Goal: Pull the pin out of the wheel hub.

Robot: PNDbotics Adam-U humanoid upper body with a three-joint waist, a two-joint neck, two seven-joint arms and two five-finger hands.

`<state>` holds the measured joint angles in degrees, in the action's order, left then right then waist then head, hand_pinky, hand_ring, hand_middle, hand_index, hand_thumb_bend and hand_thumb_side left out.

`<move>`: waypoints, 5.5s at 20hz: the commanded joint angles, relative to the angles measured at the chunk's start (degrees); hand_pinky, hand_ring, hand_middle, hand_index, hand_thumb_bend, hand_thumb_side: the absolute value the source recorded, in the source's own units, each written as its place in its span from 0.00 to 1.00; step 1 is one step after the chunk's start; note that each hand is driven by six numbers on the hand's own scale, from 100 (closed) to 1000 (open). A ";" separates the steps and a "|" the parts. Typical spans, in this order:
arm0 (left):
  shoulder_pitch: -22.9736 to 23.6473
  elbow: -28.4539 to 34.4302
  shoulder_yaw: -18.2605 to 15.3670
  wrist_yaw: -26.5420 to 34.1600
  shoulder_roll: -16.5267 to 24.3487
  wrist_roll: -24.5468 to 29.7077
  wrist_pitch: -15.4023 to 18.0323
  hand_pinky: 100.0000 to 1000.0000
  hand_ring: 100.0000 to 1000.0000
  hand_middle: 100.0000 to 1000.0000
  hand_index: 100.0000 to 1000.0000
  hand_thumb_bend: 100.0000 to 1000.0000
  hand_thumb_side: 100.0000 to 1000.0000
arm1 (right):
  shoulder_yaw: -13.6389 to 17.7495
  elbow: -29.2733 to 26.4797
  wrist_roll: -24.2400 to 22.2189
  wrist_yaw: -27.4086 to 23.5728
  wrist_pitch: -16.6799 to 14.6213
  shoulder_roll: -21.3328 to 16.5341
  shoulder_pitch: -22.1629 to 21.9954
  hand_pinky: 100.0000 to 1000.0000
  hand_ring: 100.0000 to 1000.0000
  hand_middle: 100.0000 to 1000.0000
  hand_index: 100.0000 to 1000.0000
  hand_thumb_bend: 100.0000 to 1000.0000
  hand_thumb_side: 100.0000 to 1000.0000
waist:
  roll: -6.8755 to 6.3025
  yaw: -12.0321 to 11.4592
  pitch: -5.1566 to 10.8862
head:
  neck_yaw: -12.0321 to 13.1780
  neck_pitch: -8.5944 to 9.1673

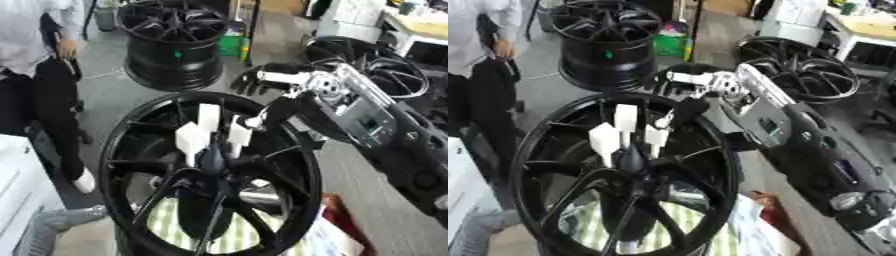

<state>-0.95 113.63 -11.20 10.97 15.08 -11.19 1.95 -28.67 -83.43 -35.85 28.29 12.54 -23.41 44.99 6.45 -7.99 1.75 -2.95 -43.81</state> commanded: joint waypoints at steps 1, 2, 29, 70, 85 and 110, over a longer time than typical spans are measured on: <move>-0.27 0.96 -0.50 -0.35 1.22 -0.29 0.11 0.83 0.83 0.60 0.81 0.12 0.57 | 0.57 0.42 -0.24 1.17 -0.69 -0.42 0.99 0.84 0.84 0.79 0.90 0.28 0.19 | -0.44 -0.04 0.38 | -0.32 -0.31; -0.30 0.96 -0.45 -0.33 1.22 -0.23 0.15 0.83 0.83 0.60 0.81 0.12 0.56 | 0.64 0.66 -0.21 1.29 -0.83 -0.30 1.00 0.84 0.84 0.79 0.90 0.28 0.19 | -0.45 -0.07 0.36 | -0.36 -0.31; -0.72 0.96 -0.28 -0.33 0.98 0.05 0.63 0.83 0.83 0.59 0.81 0.12 0.57 | 2.19 7.31 0.40 3.15 -0.68 1.59 -1.31 0.84 0.84 0.79 0.90 0.27 0.28 | -0.27 -1.47 -0.56 | -1.54 -0.31; -0.17 0.96 0.08 0.09 0.47 0.61 0.11 0.84 0.83 0.60 0.81 0.11 0.58 | 19.71 8.88 31.74 -19.45 9.57 -8.27 7.40 0.67 0.57 0.25 0.38 0.00 0.00 | -0.73 -1.48 -0.38 | -7.35 2.53; -0.44 0.96 0.06 -0.51 0.76 0.83 0.49 0.84 0.83 0.60 0.81 0.11 0.58 | 31.28 29.15 40.08 -23.23 6.65 -33.56 -0.83 0.68 0.57 0.26 0.39 0.00 0.00 | -0.51 -0.74 -1.61 | -0.74 3.91; -2.17 0.96 0.98 -0.73 0.76 2.29 1.17 0.85 0.83 0.61 0.81 0.10 0.58 | 34.27 57.98 46.20 -18.58 -5.86 -42.68 -16.00 0.83 0.89 0.83 0.87 0.00 0.39 | -1.01 -0.82 -3.60 | 2.84 2.17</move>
<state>-2.42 113.63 -10.38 10.58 15.02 -9.14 3.02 5.56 -25.54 10.61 8.67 7.47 -62.40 28.61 5.49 -8.88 -2.23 -0.20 -41.35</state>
